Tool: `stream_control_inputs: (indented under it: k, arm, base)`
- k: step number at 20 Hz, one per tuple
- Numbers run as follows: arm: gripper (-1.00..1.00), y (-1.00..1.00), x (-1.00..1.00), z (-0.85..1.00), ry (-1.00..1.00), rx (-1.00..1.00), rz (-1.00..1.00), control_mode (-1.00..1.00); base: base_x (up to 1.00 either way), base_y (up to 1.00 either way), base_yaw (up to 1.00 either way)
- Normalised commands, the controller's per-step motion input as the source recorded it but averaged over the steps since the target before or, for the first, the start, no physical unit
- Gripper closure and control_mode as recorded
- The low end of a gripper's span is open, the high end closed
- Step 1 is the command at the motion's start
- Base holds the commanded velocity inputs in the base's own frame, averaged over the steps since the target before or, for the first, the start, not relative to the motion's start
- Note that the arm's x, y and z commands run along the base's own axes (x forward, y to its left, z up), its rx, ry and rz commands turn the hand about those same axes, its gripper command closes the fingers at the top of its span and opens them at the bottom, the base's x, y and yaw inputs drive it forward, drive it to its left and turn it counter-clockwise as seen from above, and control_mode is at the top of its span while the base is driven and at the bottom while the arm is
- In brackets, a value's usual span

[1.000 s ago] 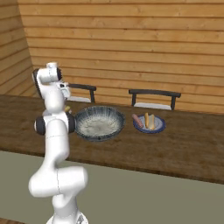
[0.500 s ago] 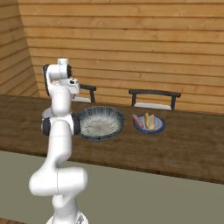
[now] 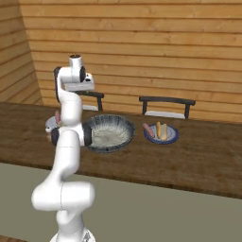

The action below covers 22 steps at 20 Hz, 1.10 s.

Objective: Place one bun and one sausage from the bowl on each plate.

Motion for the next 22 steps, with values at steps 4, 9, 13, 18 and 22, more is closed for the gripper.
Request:
stream_control_inputs:
  k: [4,9,13,18,22]
  arm:
    - [-1.0,-0.64,0.34,-0.26,0.11,0.14,0.08,-1.0]
    - [-1.0,-0.96,-1.0,-0.36,-0.22,0.19,0.19,-1.0]
    - [-1.0,-0.66,-1.0,-0.79,-0.37,0.12,0.21,-1.0]
    - [-1.0,-0.4,-1.0,-0.96,-0.48,0.06,0.21,-1.0]
    - [-1.0,-0.06,-1.0,-0.09,-0.59,0.01,0.13,-1.0]
  base:
    - [0.0,0.0,0.0]
    - [0.0,0.0,0.0]
    - [0.0,0.0,0.0]
    - [0.0,0.0,0.0]
    - [0.0,0.0,0.0]
